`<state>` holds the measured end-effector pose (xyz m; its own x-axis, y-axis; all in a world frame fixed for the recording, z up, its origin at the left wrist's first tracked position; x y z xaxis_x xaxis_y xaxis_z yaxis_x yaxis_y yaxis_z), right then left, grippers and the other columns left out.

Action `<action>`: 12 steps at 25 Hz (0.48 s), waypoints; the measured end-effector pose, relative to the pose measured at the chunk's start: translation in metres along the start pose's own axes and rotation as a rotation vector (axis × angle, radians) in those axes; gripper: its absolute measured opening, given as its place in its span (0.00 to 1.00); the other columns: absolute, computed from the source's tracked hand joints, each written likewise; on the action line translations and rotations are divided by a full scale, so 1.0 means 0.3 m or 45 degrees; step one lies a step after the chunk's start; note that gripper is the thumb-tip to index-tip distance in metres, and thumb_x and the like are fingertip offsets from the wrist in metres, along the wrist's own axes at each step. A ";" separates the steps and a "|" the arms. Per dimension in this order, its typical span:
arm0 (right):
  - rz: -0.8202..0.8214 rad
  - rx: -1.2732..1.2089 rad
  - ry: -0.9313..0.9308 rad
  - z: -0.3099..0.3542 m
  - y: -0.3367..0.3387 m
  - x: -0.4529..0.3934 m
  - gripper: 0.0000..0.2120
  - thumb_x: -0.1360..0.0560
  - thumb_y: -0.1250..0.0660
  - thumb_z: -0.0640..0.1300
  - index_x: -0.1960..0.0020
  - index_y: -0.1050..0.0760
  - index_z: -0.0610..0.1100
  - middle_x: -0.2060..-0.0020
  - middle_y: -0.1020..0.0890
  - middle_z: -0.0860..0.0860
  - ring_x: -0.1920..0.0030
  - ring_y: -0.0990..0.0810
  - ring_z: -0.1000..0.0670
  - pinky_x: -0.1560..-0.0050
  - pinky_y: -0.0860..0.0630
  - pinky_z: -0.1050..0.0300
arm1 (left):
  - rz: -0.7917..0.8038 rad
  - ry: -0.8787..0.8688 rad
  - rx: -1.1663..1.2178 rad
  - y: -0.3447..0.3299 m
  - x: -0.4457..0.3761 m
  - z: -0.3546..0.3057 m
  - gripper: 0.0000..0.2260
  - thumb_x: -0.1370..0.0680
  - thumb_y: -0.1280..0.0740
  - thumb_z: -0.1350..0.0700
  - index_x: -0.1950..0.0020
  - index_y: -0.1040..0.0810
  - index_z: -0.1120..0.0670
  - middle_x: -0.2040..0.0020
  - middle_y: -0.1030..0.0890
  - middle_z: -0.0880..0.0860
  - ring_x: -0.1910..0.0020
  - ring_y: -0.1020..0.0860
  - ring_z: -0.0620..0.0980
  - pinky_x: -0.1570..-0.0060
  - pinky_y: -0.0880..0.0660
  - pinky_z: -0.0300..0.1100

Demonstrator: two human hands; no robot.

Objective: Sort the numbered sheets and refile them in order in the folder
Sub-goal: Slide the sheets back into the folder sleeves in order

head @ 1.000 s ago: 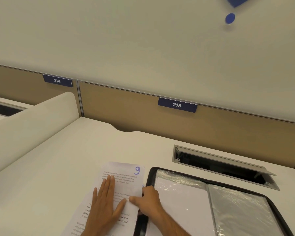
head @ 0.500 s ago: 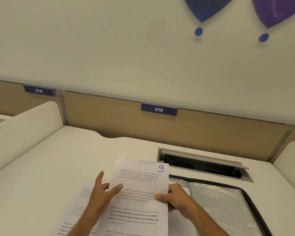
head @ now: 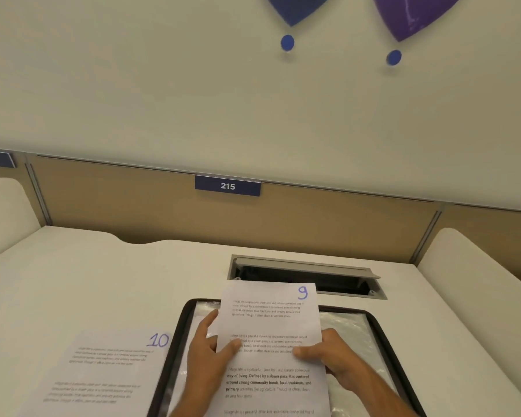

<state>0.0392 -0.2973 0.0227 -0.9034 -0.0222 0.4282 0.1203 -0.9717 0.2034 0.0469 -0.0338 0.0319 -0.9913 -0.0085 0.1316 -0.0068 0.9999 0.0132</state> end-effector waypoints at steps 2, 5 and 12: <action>-0.021 0.014 0.018 -0.009 0.055 0.003 0.15 0.29 0.24 0.37 0.43 0.17 0.43 0.50 0.13 0.48 0.49 0.13 0.46 0.41 0.19 0.43 | -0.019 0.004 0.011 -0.062 -0.011 -0.008 0.34 0.26 0.24 0.62 0.25 0.36 0.46 0.57 0.13 0.52 0.60 0.14 0.53 0.58 0.17 0.54; -0.056 0.014 0.060 -0.021 0.150 0.003 0.14 0.29 0.23 0.37 0.43 0.18 0.43 0.50 0.13 0.49 0.50 0.13 0.47 0.43 0.18 0.45 | -0.018 0.012 0.014 -0.163 -0.034 -0.028 0.30 0.25 0.25 0.61 0.29 0.34 0.44 0.58 0.13 0.50 0.61 0.14 0.51 0.61 0.17 0.47; -0.288 -0.310 0.254 0.011 0.536 -0.004 0.32 0.40 0.16 0.43 0.39 0.20 0.36 0.46 0.15 0.40 0.47 0.15 0.38 0.47 0.17 0.41 | -0.088 -0.084 -0.323 -0.348 -0.161 -0.036 0.16 0.20 0.31 0.54 0.32 0.25 0.50 0.49 0.17 0.45 0.50 0.20 0.43 0.48 0.22 0.40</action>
<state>0.0610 -0.4526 0.0578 -0.9611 0.1771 0.2122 -0.1708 -0.9841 0.0476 0.0970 -0.1378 0.0350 -0.9961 -0.0677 0.0572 -0.0499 0.9619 0.2688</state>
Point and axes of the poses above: each hand's wrist, its own x-axis away from the middle knuckle, its own y-axis out of the back of the hand, z = x × y, the point moved 9 cm from there along -x, towards the middle knuckle
